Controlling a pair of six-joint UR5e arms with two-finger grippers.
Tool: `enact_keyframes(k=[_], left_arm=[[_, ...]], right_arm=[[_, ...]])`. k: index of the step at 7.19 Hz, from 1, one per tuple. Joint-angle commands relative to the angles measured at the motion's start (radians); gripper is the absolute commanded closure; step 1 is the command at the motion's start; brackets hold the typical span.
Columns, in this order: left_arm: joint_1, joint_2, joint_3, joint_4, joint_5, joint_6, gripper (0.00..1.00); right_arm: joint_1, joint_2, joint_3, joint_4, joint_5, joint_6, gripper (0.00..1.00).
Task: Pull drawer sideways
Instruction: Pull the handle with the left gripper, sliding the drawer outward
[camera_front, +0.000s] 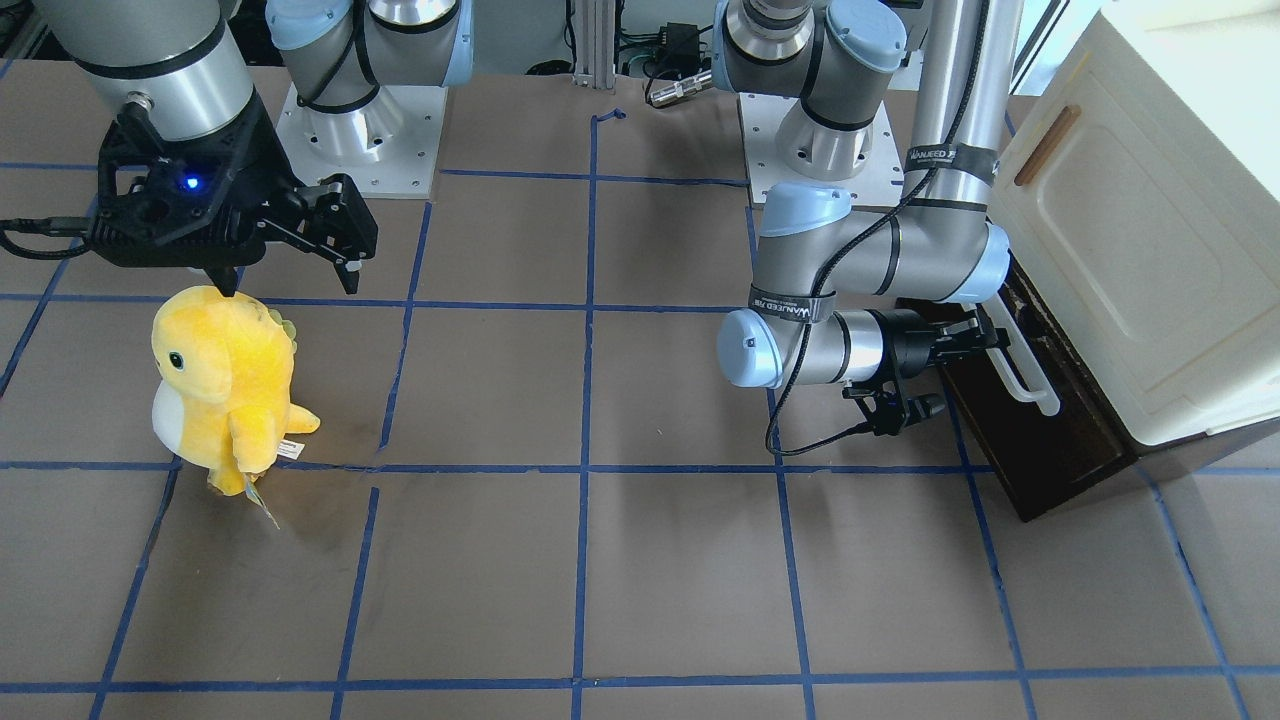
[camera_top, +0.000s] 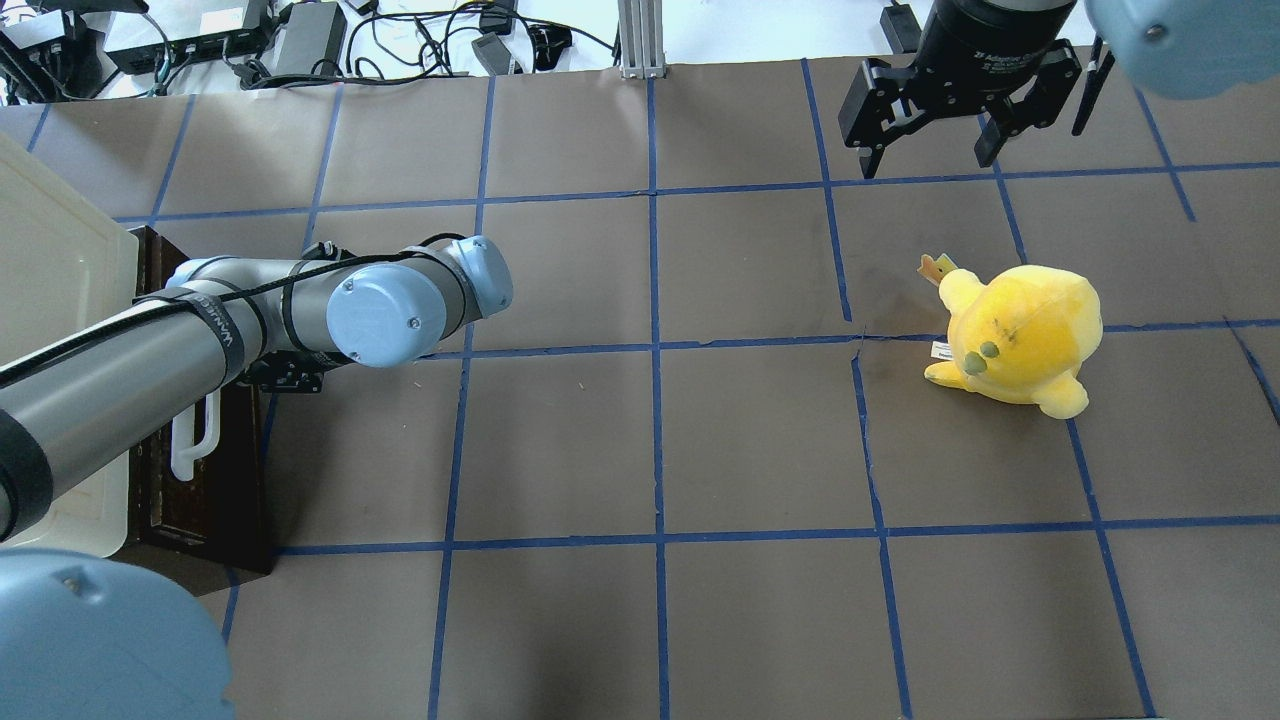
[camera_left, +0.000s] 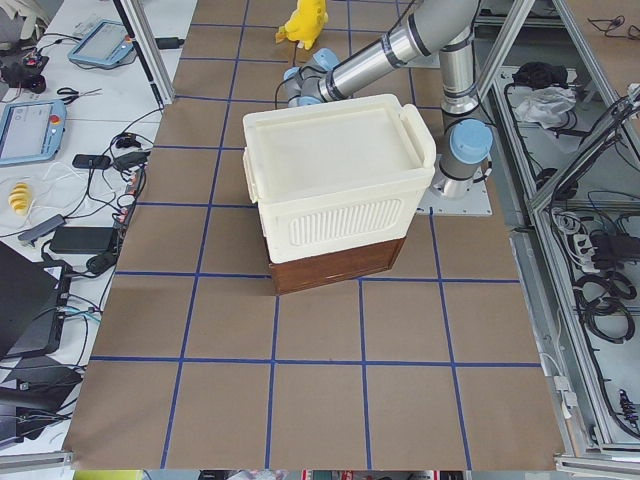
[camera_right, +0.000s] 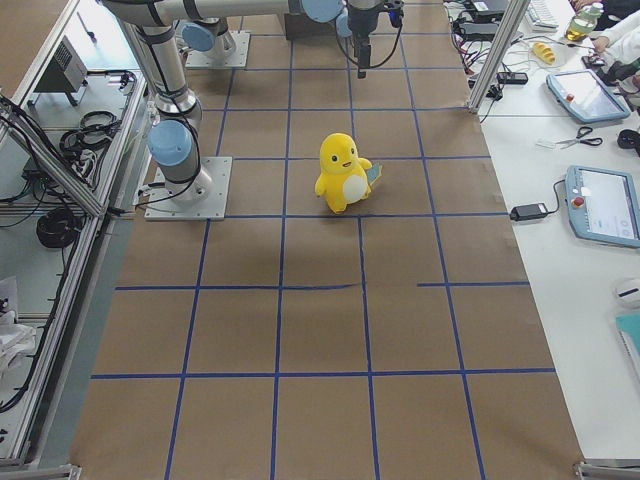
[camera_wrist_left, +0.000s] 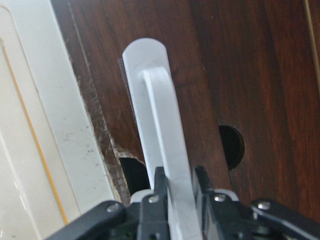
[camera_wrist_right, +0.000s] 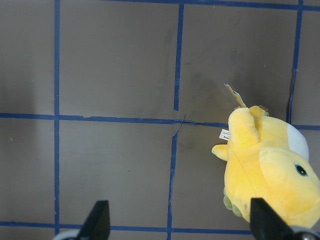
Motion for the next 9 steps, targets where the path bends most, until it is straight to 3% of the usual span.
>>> enact_keyframes(k=[1, 9], left_arm=[[-0.005, -0.003, 0.003, 0.000, -0.003, 0.000, 0.92], [-0.063, 0.000, 0.040, -0.055, -0.023, 0.022, 0.92]], right_arm=[[0.000, 0.000, 0.000, 0.000, 0.000, 0.000, 0.00], [0.000, 0.000, 0.000, 0.000, 0.000, 0.000, 0.00]])
